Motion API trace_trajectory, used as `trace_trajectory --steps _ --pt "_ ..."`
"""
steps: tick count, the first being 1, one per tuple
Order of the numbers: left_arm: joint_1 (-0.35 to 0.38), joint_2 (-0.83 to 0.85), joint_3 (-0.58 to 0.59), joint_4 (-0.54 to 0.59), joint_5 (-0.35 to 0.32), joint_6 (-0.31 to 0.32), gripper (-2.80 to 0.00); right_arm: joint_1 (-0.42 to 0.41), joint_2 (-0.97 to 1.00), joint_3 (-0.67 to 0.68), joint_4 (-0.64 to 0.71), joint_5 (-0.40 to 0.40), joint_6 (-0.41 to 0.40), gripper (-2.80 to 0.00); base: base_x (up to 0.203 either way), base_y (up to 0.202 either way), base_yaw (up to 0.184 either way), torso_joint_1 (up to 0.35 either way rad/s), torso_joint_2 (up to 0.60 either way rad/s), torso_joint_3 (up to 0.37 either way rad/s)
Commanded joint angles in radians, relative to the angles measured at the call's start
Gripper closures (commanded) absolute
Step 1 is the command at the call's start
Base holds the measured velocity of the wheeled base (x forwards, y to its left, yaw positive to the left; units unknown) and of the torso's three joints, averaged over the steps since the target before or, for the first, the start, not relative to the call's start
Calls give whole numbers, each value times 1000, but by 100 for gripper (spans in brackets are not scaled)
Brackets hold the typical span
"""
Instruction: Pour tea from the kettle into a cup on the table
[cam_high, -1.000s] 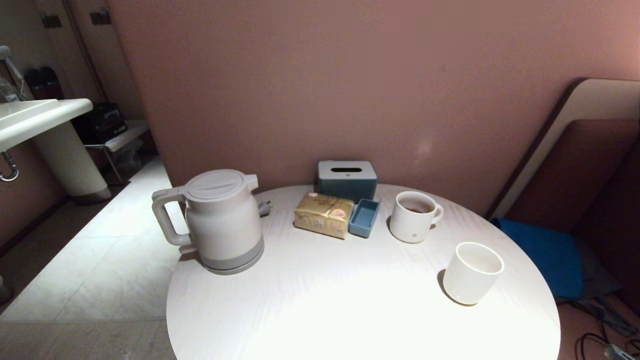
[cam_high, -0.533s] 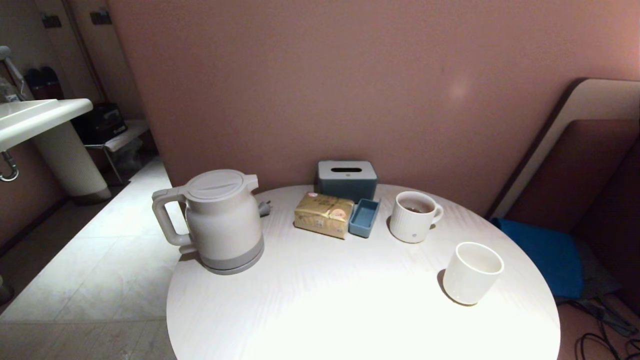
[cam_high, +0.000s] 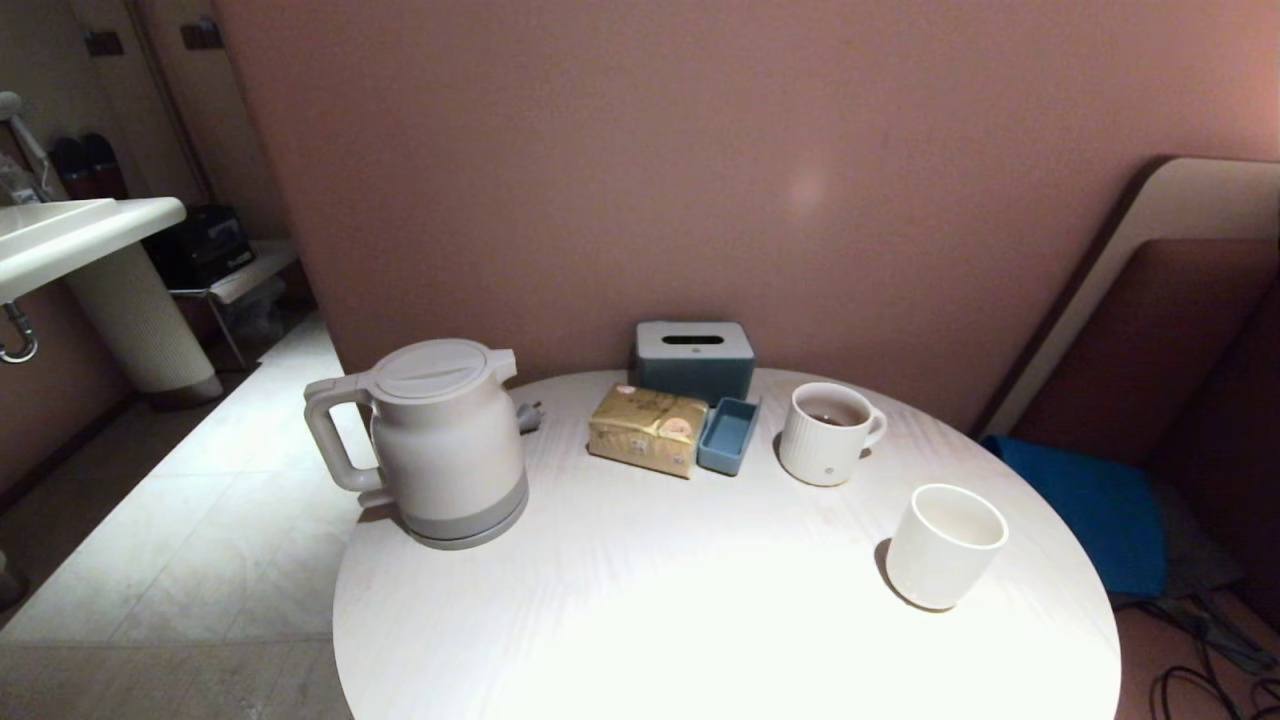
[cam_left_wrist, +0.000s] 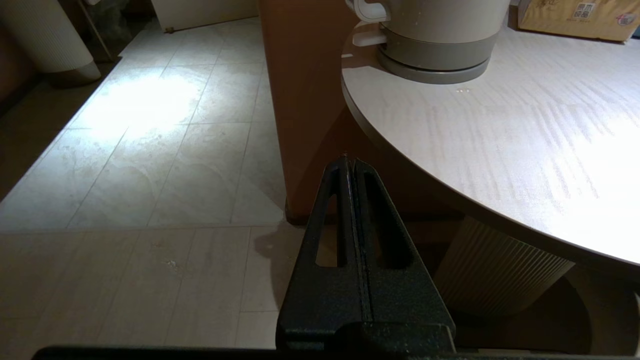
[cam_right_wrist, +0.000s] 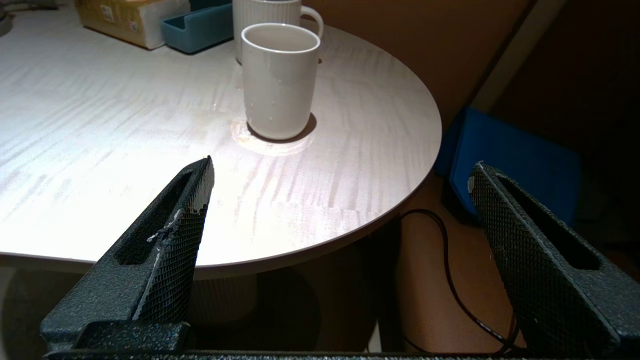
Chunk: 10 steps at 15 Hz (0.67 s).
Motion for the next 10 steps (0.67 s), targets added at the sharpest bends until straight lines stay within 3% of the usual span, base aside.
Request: trace_trajectory --steps 1,5,6,8,9,10 --pt "0 1 0 1 0 0 0 0 -1 6 -1 0 4 -280 0 0 0 0 0 0" --pt "1 1 0 1 0 0 0 0 -1 23 -1 -2 6 -280 0 0 0 0 0 0" --pt "1 1 0 1 0 0 0 0 -1 23 -1 -2 4 0 0 0 0 0 0 0" --pt "0 1 0 1 0 0 0 0 -1 23 -1 -2 -4 0 0 0 0 0 0 0" --pt "0 1 0 1 0 0 0 0 -1 23 -1 -2 -4 -280 0 0 0 0 0 0" --pt "0 1 0 1 0 0 0 0 -1 23 -1 -2 -1 -280 0 0 0 0 0 0"
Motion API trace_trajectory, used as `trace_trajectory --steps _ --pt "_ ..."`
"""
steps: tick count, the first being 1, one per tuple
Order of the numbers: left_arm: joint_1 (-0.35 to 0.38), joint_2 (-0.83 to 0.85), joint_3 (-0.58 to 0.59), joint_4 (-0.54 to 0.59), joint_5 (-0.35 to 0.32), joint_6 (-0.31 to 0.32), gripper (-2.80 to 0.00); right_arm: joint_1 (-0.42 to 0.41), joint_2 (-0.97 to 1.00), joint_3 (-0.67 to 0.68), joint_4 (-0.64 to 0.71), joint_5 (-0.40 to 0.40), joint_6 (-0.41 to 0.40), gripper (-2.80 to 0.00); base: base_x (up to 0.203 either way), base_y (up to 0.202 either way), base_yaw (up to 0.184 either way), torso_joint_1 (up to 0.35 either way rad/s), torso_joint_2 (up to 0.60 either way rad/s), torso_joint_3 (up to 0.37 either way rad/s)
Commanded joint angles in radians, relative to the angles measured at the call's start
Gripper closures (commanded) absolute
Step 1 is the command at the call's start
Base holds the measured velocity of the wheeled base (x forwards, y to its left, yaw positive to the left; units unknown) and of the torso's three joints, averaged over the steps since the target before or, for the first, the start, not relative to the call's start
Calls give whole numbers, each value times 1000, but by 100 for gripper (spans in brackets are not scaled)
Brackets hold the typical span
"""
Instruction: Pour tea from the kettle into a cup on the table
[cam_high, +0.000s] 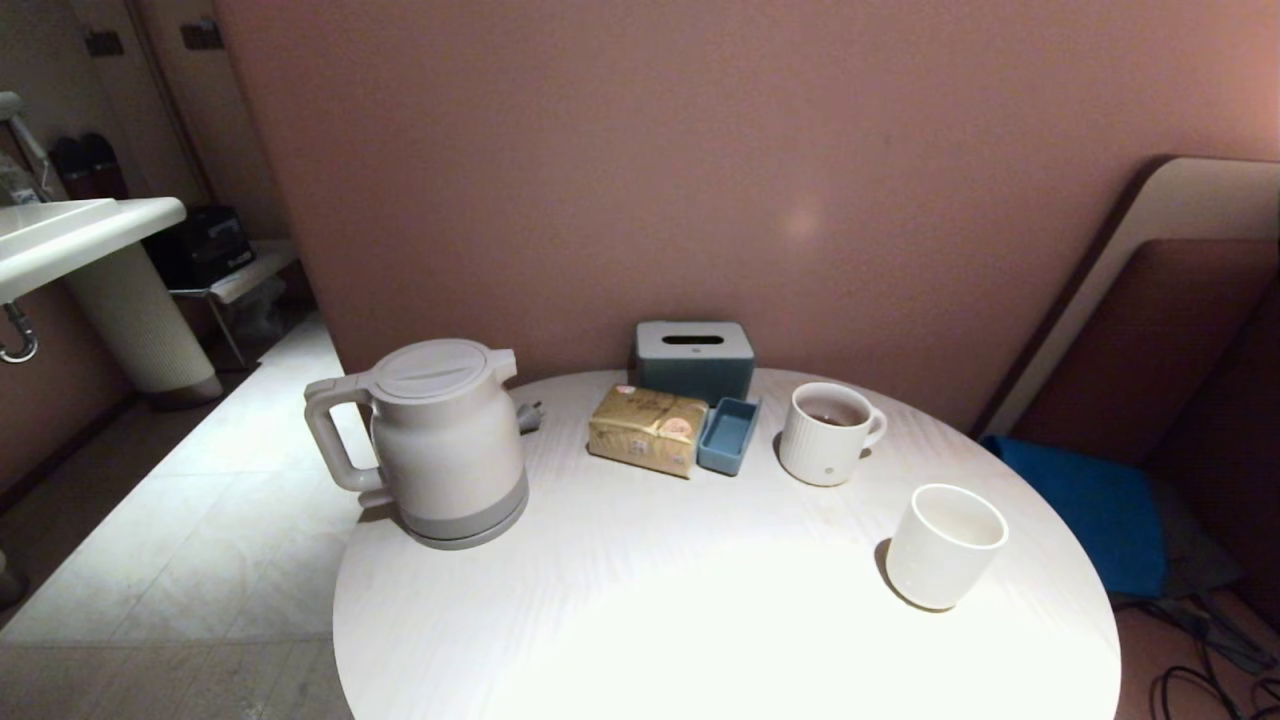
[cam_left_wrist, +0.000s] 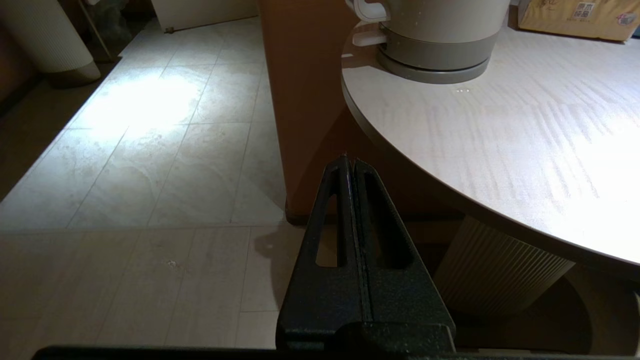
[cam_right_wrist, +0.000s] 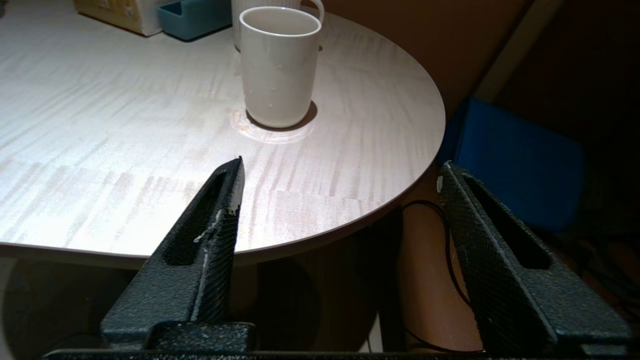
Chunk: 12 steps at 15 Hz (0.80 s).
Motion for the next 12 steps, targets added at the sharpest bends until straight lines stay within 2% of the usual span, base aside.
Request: trace_trajectory --steps 1,12 --pt "1 1 0 0 0 0 0 0 1 0 2 1 2 -280 0 0 0 0 0 0" --pt "0 1 0 0 0 0 0 0 1 0 0 0 9 -280 0 0 0 0 0 0"
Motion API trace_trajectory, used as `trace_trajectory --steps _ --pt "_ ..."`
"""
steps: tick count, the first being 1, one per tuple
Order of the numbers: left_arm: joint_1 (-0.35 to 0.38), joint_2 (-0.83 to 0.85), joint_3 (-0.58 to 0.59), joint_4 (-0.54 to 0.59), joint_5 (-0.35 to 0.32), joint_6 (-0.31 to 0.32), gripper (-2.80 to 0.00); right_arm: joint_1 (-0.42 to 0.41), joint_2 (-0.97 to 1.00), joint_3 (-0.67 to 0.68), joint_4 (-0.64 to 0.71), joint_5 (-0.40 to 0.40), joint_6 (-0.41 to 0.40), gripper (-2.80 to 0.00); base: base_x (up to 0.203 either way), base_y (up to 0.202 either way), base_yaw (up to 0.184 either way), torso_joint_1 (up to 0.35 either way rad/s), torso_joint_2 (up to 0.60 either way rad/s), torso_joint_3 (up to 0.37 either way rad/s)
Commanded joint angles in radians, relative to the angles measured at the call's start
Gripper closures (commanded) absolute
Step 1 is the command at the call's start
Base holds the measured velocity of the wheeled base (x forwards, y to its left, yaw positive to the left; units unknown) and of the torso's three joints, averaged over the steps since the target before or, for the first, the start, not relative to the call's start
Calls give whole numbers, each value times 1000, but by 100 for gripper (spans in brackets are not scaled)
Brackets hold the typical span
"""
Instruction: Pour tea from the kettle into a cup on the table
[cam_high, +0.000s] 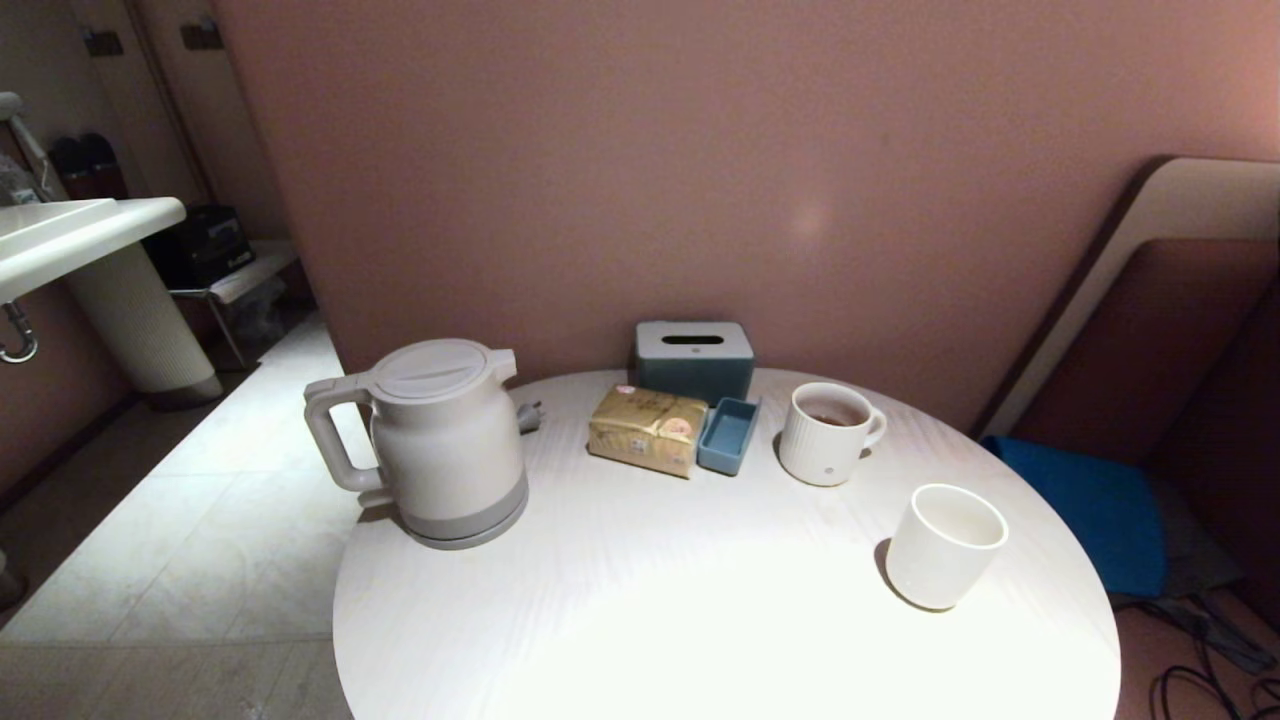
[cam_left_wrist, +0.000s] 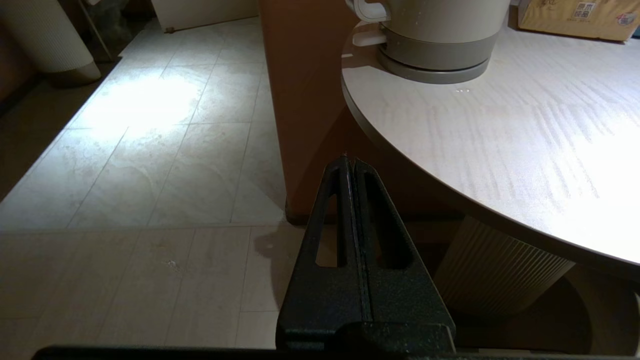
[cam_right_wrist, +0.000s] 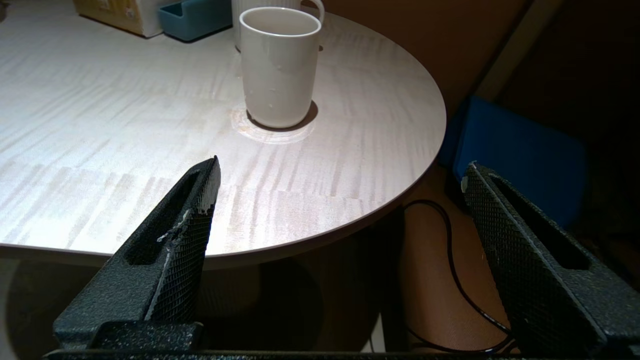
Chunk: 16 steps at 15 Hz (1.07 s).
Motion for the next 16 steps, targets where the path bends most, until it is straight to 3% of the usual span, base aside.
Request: trace_trajectory --steps 1,10,11,16 --pt "1 1 0 0 1 0 0 0 1 0 0 -4 10 -280 0 0 0 0 0 0" --pt "0 1 0 0 1 0 0 0 1 0 -6 -26 47 -280 0 0 0 0 0 0" --pt "1 1 1 0 1 0 0 0 1 0 -6 -26 47 0 0 0 0 0 0 0" --pt "1 1 0 0 1 0 0 0 1 0 -6 -26 48 0 0 0 0 0 0 0"
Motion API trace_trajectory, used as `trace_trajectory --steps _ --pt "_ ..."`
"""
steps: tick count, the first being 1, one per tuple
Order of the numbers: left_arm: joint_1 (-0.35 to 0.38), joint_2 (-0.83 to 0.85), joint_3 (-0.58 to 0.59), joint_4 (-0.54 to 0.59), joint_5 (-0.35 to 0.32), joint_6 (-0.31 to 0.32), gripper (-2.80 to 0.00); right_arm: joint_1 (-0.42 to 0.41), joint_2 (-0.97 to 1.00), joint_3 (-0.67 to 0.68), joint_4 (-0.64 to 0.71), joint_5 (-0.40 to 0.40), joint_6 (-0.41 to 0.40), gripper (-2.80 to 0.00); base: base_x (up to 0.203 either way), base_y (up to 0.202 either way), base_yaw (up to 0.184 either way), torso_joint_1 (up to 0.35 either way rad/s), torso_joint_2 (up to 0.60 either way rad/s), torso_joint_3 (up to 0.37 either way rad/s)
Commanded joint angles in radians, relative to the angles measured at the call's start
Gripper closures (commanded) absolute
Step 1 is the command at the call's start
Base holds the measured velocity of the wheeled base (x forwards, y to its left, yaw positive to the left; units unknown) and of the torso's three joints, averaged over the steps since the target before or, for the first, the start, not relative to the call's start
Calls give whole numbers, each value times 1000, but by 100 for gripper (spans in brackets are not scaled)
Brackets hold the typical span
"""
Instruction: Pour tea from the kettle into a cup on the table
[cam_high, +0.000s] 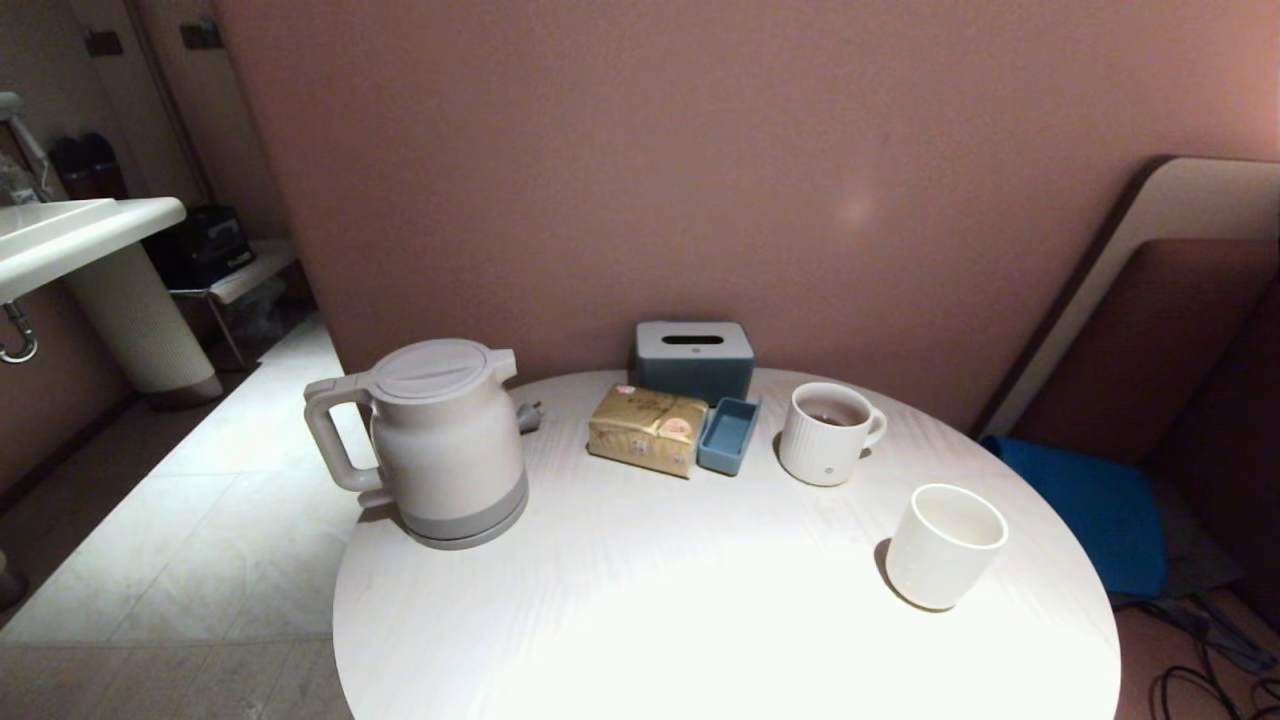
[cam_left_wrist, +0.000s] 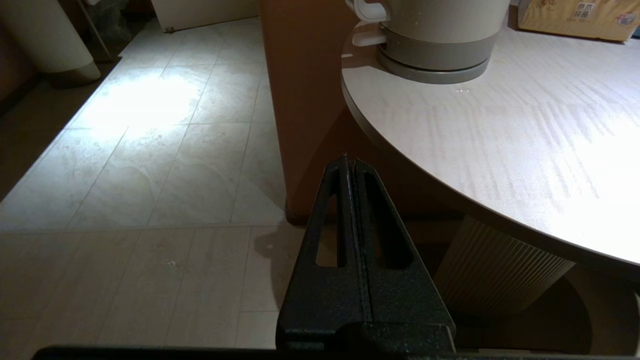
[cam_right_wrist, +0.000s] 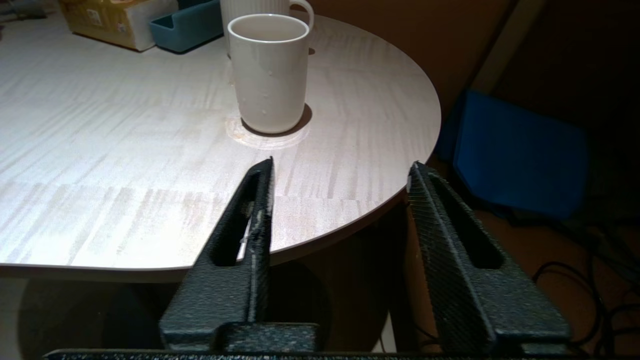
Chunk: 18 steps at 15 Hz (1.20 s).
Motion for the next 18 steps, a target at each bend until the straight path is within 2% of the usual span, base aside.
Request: trace_trajectory --steps 1,18 --pt "0 1 0 1 0 0 0 0 1 0 1 1 -1 0 0 0 0 0 0 0" --pt "0 1 0 1 0 0 0 0 1 0 1 0 -1 0 0 0 0 0 0 0"
